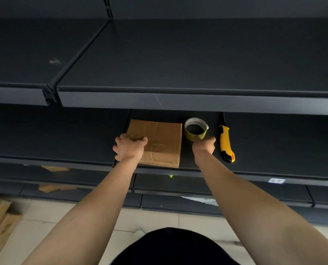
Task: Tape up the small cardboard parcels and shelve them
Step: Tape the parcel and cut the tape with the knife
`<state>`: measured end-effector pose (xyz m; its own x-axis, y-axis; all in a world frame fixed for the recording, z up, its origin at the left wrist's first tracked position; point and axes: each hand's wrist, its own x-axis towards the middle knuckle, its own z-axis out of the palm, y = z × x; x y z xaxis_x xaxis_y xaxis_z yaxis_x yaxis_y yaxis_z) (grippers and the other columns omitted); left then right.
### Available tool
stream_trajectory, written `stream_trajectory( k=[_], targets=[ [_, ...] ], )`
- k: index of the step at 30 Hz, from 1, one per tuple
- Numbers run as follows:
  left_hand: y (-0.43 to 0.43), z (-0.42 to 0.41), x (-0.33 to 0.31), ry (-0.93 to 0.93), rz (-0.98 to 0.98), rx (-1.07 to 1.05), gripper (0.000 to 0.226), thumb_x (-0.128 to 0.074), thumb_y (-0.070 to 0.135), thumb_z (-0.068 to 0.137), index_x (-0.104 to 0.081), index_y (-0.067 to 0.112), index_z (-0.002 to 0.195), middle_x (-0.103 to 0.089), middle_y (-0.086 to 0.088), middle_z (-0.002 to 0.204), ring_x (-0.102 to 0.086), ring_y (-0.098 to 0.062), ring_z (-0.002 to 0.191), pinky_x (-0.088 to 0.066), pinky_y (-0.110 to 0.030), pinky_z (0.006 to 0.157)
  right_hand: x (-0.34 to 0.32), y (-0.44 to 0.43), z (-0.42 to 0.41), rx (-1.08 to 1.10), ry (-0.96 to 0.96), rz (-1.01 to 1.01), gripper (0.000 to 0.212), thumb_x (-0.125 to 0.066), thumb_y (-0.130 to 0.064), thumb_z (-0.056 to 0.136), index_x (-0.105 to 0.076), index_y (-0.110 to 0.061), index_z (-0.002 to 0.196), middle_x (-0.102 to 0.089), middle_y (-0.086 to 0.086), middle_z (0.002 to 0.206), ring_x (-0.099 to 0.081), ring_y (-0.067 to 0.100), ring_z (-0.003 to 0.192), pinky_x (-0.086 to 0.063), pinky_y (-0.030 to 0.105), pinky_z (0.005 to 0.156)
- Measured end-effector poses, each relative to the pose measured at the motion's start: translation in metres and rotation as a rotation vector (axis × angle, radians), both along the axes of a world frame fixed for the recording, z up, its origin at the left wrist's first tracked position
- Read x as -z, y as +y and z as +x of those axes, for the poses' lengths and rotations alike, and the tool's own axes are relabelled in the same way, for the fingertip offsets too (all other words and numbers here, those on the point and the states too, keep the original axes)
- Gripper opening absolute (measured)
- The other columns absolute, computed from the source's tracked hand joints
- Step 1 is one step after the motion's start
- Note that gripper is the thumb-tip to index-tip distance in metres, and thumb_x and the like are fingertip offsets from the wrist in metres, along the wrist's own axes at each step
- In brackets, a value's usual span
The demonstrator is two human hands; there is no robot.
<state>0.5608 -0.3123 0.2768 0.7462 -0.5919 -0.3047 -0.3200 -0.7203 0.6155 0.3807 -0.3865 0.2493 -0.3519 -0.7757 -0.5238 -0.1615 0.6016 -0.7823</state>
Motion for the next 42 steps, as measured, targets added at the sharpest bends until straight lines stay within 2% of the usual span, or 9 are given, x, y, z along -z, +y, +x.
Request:
stream_trajectory(
  k=[4, 12, 19, 22, 26, 30, 33, 37, 42],
  targets=[
    [0.000, -0.004, -0.003, -0.059, 0.031, 0.002, 0.067, -0.055, 0.047, 0.090, -0.033, 0.010, 0.141, -0.035, -0.009, 0.143, -0.034, -0.034, 0.128, -0.033, -0.050, 0.100, 0.005, -0.013, -0.005, -0.339, 0.265, 0.007, 0.056, -0.050, -0.016, 0.091, -0.033, -0.030, 0.142, -0.031, 0.016, 0.137, -0.040, 0.036, 0.123, -0.040, 0.043, 0.101],
    [0.007, -0.001, -0.005, -0.016, 0.035, 0.046, 0.099, -0.062, 0.064, 0.076, -0.019, 0.012, 0.148, -0.027, -0.011, 0.149, -0.030, -0.035, 0.134, -0.032, -0.053, 0.105, 0.007, -0.023, -0.012, -0.570, 0.607, -0.022, 0.041, -0.048, -0.016, 0.093, -0.047, -0.011, 0.135, -0.040, 0.018, 0.137, -0.039, 0.036, 0.125, -0.038, 0.041, 0.101],
    [0.004, -0.007, -0.004, -0.034, -0.032, 0.040, 0.089, -0.066, 0.053, 0.080, -0.020, 0.013, 0.145, -0.031, -0.007, 0.148, -0.033, -0.036, 0.130, -0.033, -0.052, 0.103, -0.012, -0.012, -0.020, -0.299, 0.358, -0.233, 0.036, -0.050, -0.025, 0.092, -0.050, -0.011, 0.125, -0.051, 0.018, 0.124, -0.054, 0.031, 0.101, -0.040, 0.032, 0.082],
    [0.000, -0.005, -0.004, -0.015, 0.017, 0.041, 0.076, -0.057, 0.050, 0.088, -0.022, 0.013, 0.145, -0.030, -0.008, 0.147, -0.032, -0.037, 0.128, -0.031, -0.050, 0.102, -0.025, -0.006, -0.017, -0.246, 0.206, -0.333, 0.022, -0.051, -0.016, 0.090, -0.056, -0.017, 0.111, -0.061, 0.010, 0.109, -0.059, 0.030, 0.100, -0.039, 0.026, 0.075],
    [-0.003, 0.000, -0.013, 0.004, 0.066, -0.016, 0.061, -0.046, 0.043, 0.094, -0.028, 0.014, 0.144, -0.030, -0.012, 0.147, -0.028, -0.037, 0.131, -0.027, -0.049, 0.105, -0.047, 0.009, -0.013, -0.270, -0.074, -0.381, 0.026, -0.044, 0.002, 0.083, -0.062, -0.015, 0.089, -0.067, 0.004, 0.082, -0.064, 0.014, 0.068, -0.046, 0.018, 0.054],
    [0.005, -0.007, -0.030, -0.265, -0.358, 0.078, 0.040, -0.053, 0.026, 0.093, -0.048, 0.012, 0.131, -0.037, -0.015, 0.137, -0.040, -0.033, 0.124, -0.034, -0.043, 0.101, -0.062, 0.027, -0.007, -0.396, -0.296, -0.343, 0.037, -0.036, 0.021, 0.076, -0.065, -0.001, 0.084, -0.067, 0.013, 0.073, -0.066, 0.017, 0.057, -0.050, 0.019, 0.049],
    [0.007, -0.019, -0.046, 0.220, -0.561, 0.248, 0.023, -0.049, 0.026, 0.097, -0.057, 0.014, 0.115, -0.053, -0.007, 0.120, -0.056, -0.024, 0.111, -0.042, -0.032, 0.094, -0.067, 0.039, -0.005, -0.444, -0.497, -0.282, 0.041, -0.038, 0.024, 0.079, -0.068, -0.002, 0.088, -0.070, 0.017, 0.077, -0.068, 0.021, 0.057, -0.051, 0.021, 0.048],
    [0.010, -0.023, -0.058, 1.106, -0.443, 0.154, 0.046, -0.049, 0.043, 0.095, -0.055, 0.004, 0.119, -0.063, -0.014, 0.118, -0.060, -0.027, 0.108, -0.047, -0.040, 0.096, -0.066, 0.050, -0.007, -0.535, -0.652, -0.211, 0.032, -0.038, 0.019, 0.088, -0.066, 0.005, 0.096, -0.071, 0.018, 0.076, -0.067, 0.022, 0.056, -0.051, 0.021, 0.047],
    [0.018, -0.015, -0.055, 1.184, -0.341, 0.195, 0.017, -0.051, 0.016, 0.097, -0.063, 0.004, 0.098, -0.067, -0.017, 0.100, -0.067, -0.024, 0.091, -0.057, -0.032, 0.072, -0.063, 0.057, -0.011, -0.605, -0.656, -0.175, 0.019, -0.050, 0.006, 0.092, -0.068, 0.001, 0.094, -0.071, 0.017, 0.080, -0.068, 0.023, 0.061, -0.052, 0.022, 0.050]
  ],
)
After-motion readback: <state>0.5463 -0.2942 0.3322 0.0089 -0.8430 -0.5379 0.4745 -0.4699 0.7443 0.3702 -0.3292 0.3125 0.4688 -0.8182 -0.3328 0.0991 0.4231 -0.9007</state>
